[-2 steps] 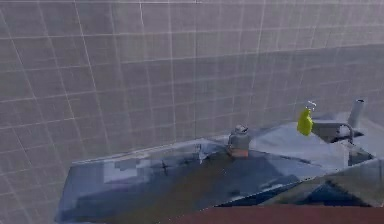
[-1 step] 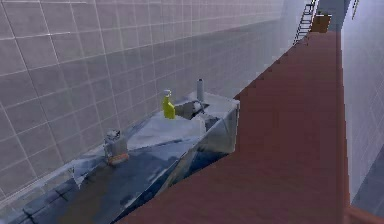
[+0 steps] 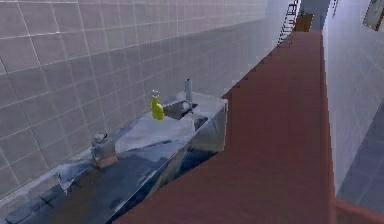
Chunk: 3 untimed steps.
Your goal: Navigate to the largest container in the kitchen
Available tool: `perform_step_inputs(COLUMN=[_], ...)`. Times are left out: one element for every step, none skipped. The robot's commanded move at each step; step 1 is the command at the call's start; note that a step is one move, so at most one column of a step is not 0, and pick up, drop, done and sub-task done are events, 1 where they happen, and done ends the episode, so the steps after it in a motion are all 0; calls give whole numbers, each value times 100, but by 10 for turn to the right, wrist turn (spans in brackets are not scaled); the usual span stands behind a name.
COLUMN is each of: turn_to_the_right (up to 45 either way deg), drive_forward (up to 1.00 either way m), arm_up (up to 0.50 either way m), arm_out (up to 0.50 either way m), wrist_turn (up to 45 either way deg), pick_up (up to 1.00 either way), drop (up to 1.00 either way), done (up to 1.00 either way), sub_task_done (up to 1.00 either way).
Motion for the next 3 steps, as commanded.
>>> perform_step_inputs(turn_to_the_right=[0, 270, 0], drive_forward=[5, 0, 45], arm_up=[0, 0, 0], arm_out=[0, 0, 0], wrist_turn=[0, 0, 0], pick_up=[0, 0, 0], drop=[0, 0, 0], done=[0, 0, 0], sub_task_done=[0, 0, 0])
